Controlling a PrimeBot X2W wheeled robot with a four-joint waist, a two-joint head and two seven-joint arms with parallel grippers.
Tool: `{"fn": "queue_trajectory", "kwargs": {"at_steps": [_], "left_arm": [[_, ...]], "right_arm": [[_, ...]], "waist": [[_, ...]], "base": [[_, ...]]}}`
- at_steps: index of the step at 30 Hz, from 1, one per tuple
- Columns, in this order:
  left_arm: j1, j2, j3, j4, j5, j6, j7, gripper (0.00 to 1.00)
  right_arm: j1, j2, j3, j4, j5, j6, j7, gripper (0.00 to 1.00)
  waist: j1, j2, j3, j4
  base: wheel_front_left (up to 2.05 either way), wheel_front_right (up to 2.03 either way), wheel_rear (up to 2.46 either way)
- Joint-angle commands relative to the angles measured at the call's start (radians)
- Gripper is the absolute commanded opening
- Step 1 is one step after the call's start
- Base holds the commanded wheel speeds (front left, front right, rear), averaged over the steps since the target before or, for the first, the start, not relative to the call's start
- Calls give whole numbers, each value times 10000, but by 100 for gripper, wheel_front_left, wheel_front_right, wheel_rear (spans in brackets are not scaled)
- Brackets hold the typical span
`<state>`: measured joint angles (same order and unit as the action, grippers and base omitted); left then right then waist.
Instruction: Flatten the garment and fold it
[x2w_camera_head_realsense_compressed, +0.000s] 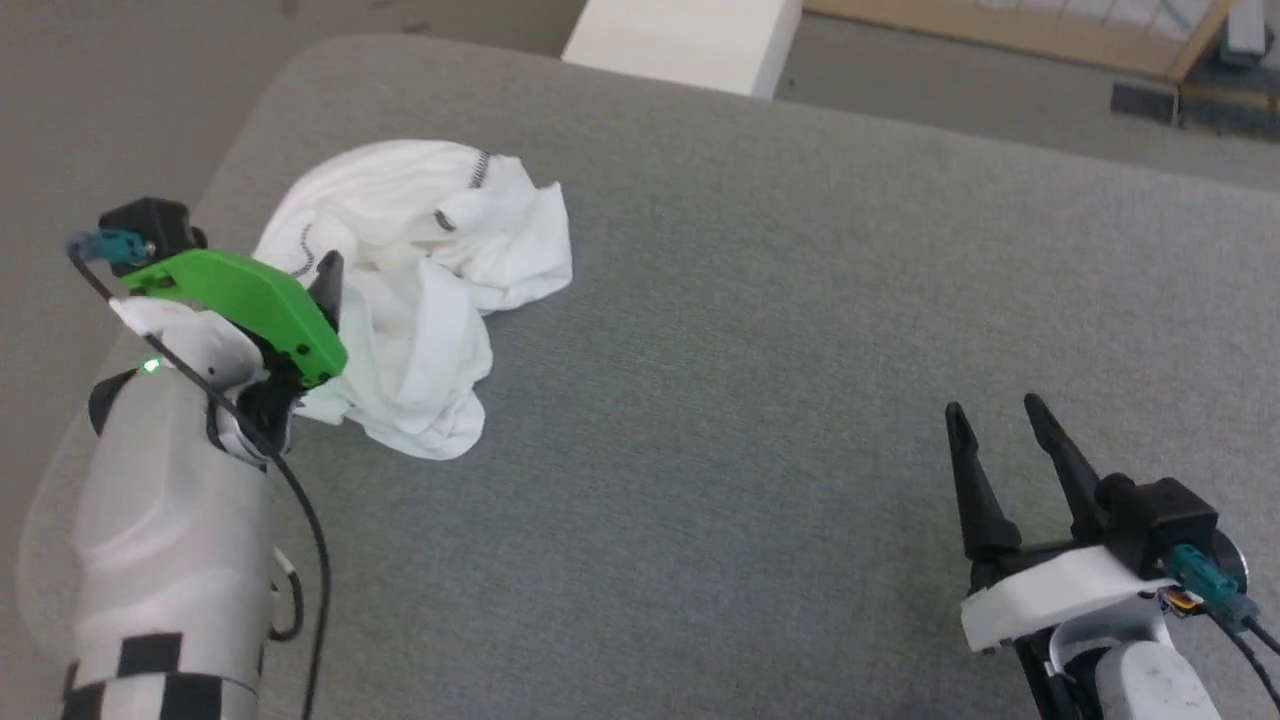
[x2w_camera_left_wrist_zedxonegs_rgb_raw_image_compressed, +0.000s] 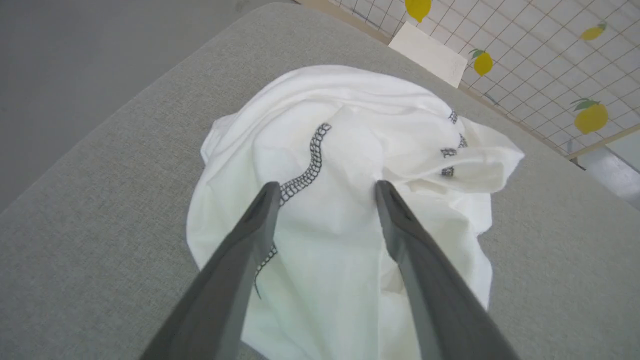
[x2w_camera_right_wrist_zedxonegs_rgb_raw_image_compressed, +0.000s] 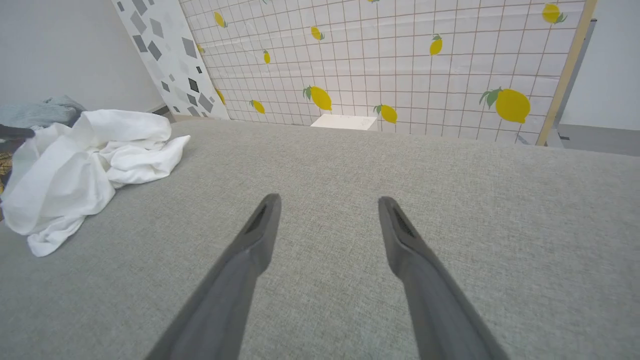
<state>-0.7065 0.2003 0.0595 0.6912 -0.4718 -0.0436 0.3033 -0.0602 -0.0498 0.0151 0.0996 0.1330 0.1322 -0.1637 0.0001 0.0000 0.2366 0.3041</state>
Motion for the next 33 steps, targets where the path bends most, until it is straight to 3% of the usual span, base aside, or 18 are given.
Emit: {"fn": "queue_trajectory", "kwargs": {"at_steps": [1,6,10,11,12,13,17,24,27,33], "left_arm": [[-266,107,7,294,-70,131,454,100],[-481,104,3,1147,-287,487,1714,100],[-298,10,-44,1606,-275,781,1910,100],[-268,1,-96,1678,-220,830,1888,95],[-269,-30,-71,1638,-217,850,1608,22],[-273,-55,-12,1592,-236,878,1313,0],[-487,15,20,1330,-183,644,155,0],[-1867,270,-298,216,-214,-503,-1222,0],[-3117,173,-1041,-898,-408,-811,-1256,0],[-4336,-143,-2440,-2408,-1518,-865,-864,0]], "right_arm": [[-167,-4,-84,-121,-76,-15,51,100],[-220,-4,-204,-369,-201,-15,138,100],[-259,-4,-220,-453,-211,-15,180,100],[-285,-4,-203,-451,-205,-15,195,100],[-320,-4,-183,-434,-204,-15,200,100],[-346,-4,-160,-410,-199,-15,198,100],[-389,-4,-13,-250,-108,-15,144,100],[-287,-4,314,364,334,-15,-170,100],[-126,-4,493,874,772,-15,-473,100],[53,-4,571,1365,1226,-15,-763,100]], "waist": [[-1,0,1145,-808],[-1,0,1674,-958],[-1,0,1806,-924],[-1,0,1810,-901],[-1,0,1790,-862],[-1,0,1756,-836],[-1,0,1445,-729],[-1,0,373,-910],[-1,0,-462,-1420],[-1,0,-1217,-2310]], "base": [[0,0,0],[0,0,0],[0,0,0],[0,0,0],[0,0,0],[0,0,0],[0,0,0],[0,0,0],[0,0,0],[0,0,0]]}}
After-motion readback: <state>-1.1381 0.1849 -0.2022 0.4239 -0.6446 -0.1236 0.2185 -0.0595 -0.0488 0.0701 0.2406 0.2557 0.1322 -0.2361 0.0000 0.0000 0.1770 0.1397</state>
